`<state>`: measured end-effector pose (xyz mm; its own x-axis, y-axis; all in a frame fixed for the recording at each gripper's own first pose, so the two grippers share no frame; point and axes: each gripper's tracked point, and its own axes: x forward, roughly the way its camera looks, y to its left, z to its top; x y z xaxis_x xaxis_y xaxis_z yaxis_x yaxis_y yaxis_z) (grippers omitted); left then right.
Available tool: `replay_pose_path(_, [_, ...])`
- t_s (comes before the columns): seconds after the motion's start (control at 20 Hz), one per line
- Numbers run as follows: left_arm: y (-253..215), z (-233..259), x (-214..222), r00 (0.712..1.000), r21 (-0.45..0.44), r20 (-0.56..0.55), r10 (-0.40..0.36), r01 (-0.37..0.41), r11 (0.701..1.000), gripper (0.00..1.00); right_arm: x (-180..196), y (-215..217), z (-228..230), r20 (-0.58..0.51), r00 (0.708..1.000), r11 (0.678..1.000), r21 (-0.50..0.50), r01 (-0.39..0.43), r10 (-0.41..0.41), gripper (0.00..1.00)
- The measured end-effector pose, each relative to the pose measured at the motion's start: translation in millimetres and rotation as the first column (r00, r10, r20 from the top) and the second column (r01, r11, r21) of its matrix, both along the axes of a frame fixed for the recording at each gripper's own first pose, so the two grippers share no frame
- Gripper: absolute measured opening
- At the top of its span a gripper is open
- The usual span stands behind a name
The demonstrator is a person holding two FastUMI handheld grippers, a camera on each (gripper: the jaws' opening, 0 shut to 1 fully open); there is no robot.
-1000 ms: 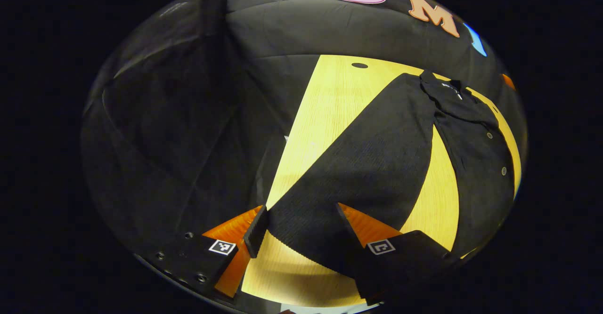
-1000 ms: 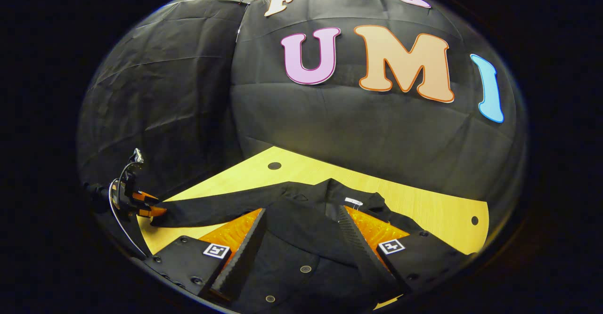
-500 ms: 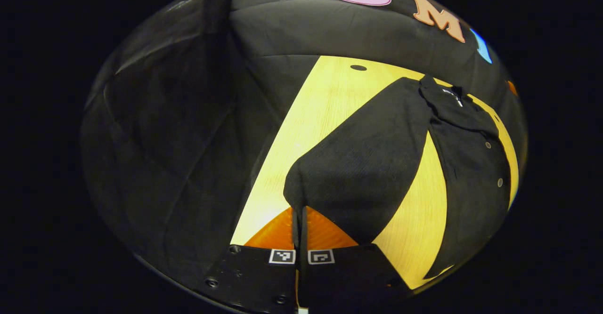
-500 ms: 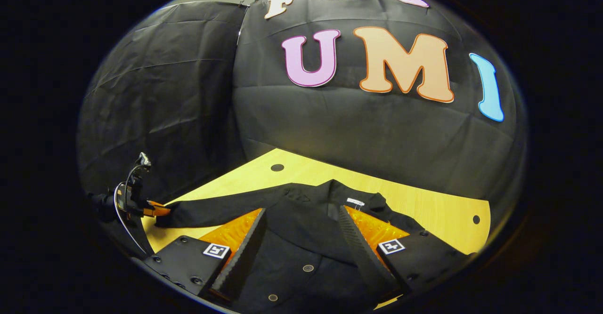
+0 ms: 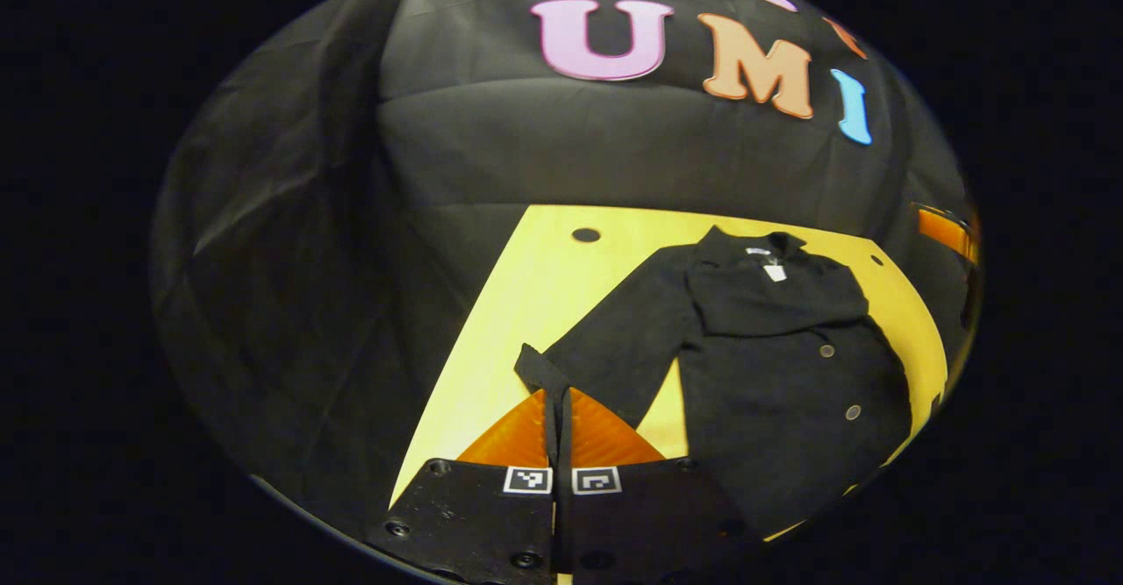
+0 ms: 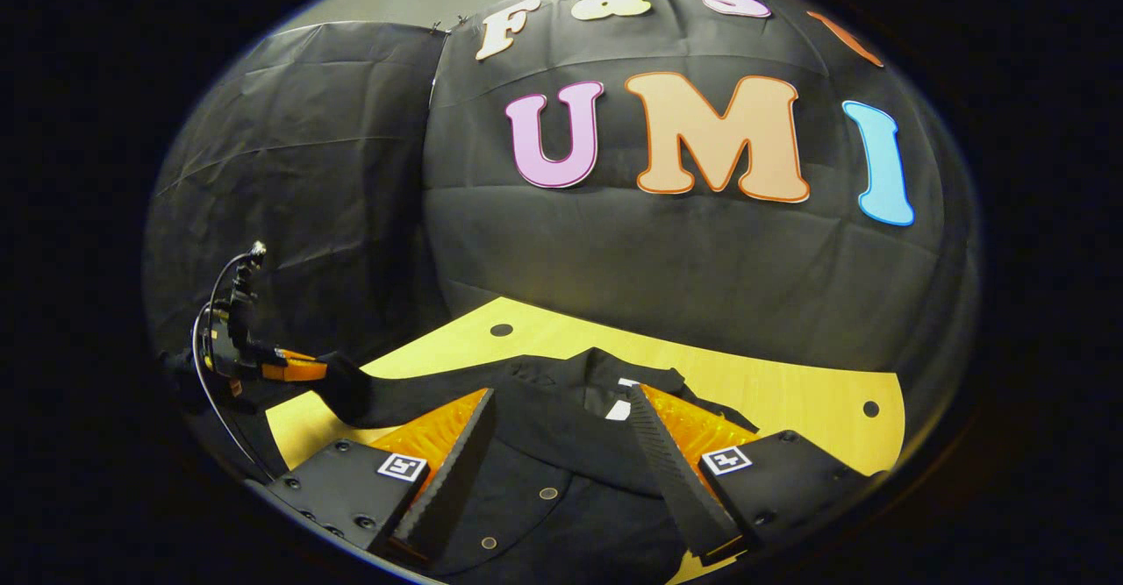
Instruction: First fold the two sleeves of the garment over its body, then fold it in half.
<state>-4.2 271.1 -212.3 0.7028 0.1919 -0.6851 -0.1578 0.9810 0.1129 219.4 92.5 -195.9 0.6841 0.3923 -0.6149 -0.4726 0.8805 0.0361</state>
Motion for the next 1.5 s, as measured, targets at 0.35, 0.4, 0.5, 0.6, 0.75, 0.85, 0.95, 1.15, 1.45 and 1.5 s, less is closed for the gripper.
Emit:
replay_pose_path(0.35, [-89,29,85,0.98,0.004,0.108,-0.169,0.17,0.985,0.0,-12,-57,7,0.001,0.998,0.998,0.019,0.062,-0.062,0.98])
replay_pose_path(0.4, [-107,32,97,0.973,0.0,0.115,-0.199,0.201,0.98,0.0,-14,-68,8,0.002,0.997,0.997,0.021,0.078,-0.078,0.98])
replay_pose_path(0.5, [-139,31,119,0.959,-0.004,0.126,-0.254,0.257,0.967,0.0,-19,-89,8,-0.002,0.994,0.994,0.026,0.11,-0.11,0.98])
replay_pose_path(0.6, [-172,25,139,0.944,-0.013,0.12,-0.306,0.31,0.951,0.0,-24,-113,8,-0.006,0.989,0.988,0.023,0.15,-0.15,0.98])
replay_pose_path(0.75, [-218,16,161,0.913,-0.009,0.11,-0.392,0.395,0.918,0.0,-30,-145,9,-0.014,0.978,0.977,0.033,0.21,-0.21,0.98])
replay_pose_path(0.85, [-243,4,167,0.895,-0.013,0.084,-0.438,0.441,0.898,0.0,-34,-165,8,-0.022,0.97,0.969,0.034,0.244,-0.243,0.94])
replay_pose_path(0.95, [-261,-6,173,0.88,-0.015,0.063,-0.47,0.472,0.882,0.0,-38,-182,9,-0.025,0.963,0.963,0.031,0.268,-0.268,0.98])
replay_pose_path(1.15, [-298,-30,184,0.854,-0.031,0.027,-0.52,0.521,0.853,0.0,-46,-209,7,-0.032,0.953,0.953,0.023,0.302,-0.301,0.98])
replay_pose_path(1.45, [-350,-61,194,0.831,-0.049,-0.031,-0.555,0.553,0.832,0.0,-68,-256,8,-0.041,0.936,0.937,0.004,0.349,-0.349,0.98])
replay_pose_path(1.5, [-357,-64,196,0.83,-0.047,-0.035,-0.557,0.556,0.83,0.0,-72,-265,9,-0.04,0.932,0.932,0.005,0.361,-0.361,0.98])
